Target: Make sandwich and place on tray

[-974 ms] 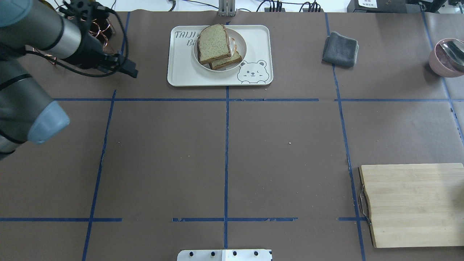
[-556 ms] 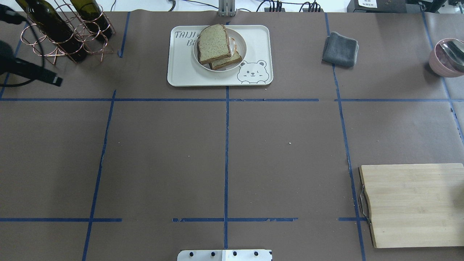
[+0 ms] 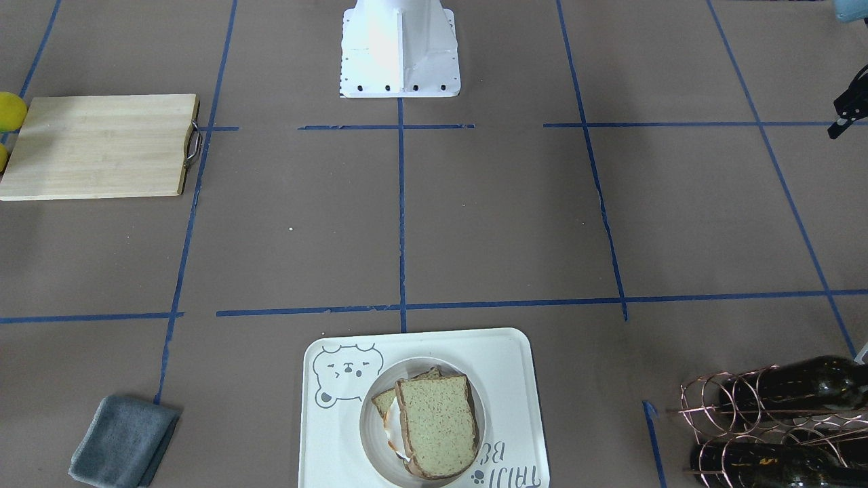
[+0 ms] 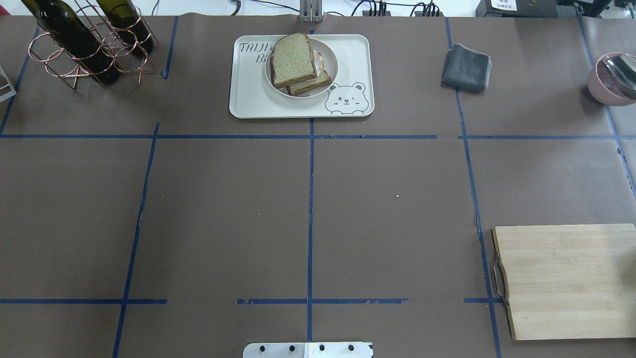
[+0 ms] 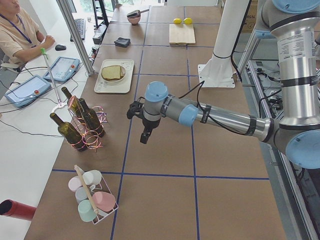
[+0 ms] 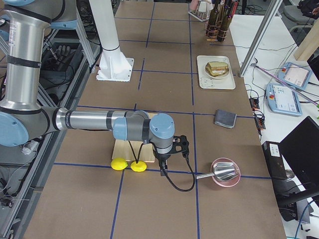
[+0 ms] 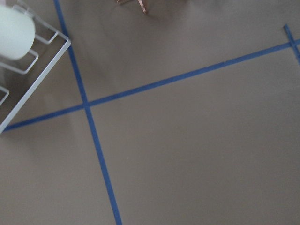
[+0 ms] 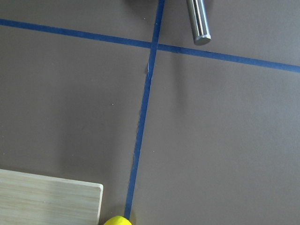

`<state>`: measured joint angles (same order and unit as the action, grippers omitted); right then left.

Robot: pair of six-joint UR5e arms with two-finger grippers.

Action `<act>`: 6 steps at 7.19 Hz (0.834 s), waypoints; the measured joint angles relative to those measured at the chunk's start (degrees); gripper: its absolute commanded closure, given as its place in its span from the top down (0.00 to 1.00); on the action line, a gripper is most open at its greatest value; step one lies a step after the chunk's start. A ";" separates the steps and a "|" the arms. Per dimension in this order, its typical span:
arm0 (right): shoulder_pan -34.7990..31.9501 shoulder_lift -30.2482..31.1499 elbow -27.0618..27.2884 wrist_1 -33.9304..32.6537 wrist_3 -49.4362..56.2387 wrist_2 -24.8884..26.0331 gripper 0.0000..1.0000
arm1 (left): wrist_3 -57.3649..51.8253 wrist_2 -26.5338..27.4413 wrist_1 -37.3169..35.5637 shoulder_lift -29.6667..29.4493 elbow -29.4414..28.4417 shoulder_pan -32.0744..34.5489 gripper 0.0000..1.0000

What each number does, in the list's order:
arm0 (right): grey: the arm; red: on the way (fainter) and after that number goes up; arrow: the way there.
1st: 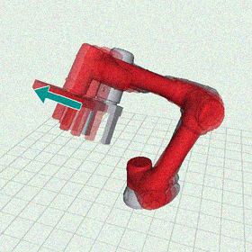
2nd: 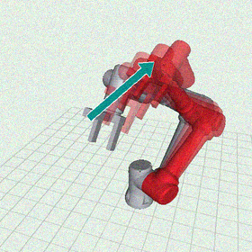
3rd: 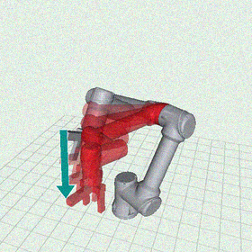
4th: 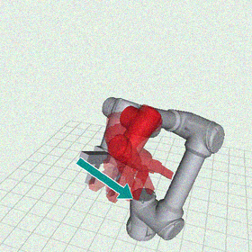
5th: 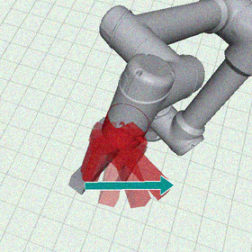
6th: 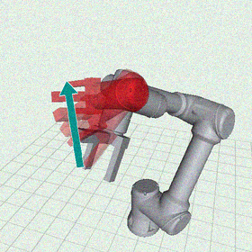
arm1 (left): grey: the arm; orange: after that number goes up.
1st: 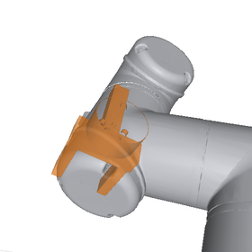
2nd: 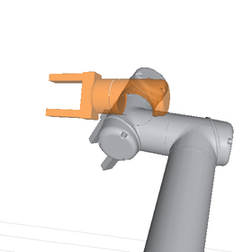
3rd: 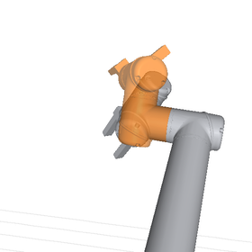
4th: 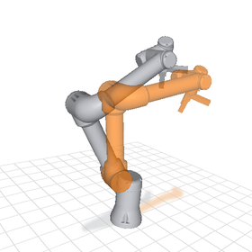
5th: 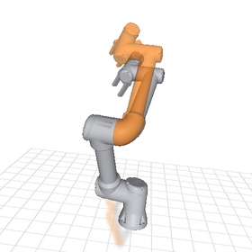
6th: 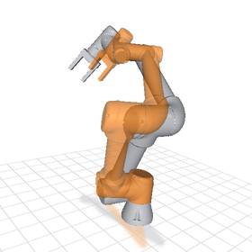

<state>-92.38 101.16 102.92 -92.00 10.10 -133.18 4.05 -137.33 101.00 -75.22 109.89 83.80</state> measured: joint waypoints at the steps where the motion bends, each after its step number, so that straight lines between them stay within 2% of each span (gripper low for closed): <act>1: 0.00 -0.05 0.00 0.04 0.01 0.00 1.00 | -0.37 -3.12 -0.34 1.83 -2.32 2.14 1.00; 6: 0.00 -0.17 0.02 0.07 0.07 0.02 1.00 | -0.62 -4.88 -0.78 3.81 -4.00 4.56 1.00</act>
<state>-92.37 100.99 102.94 -91.93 10.16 -133.16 3.43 -142.21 100.21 -71.41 105.89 88.36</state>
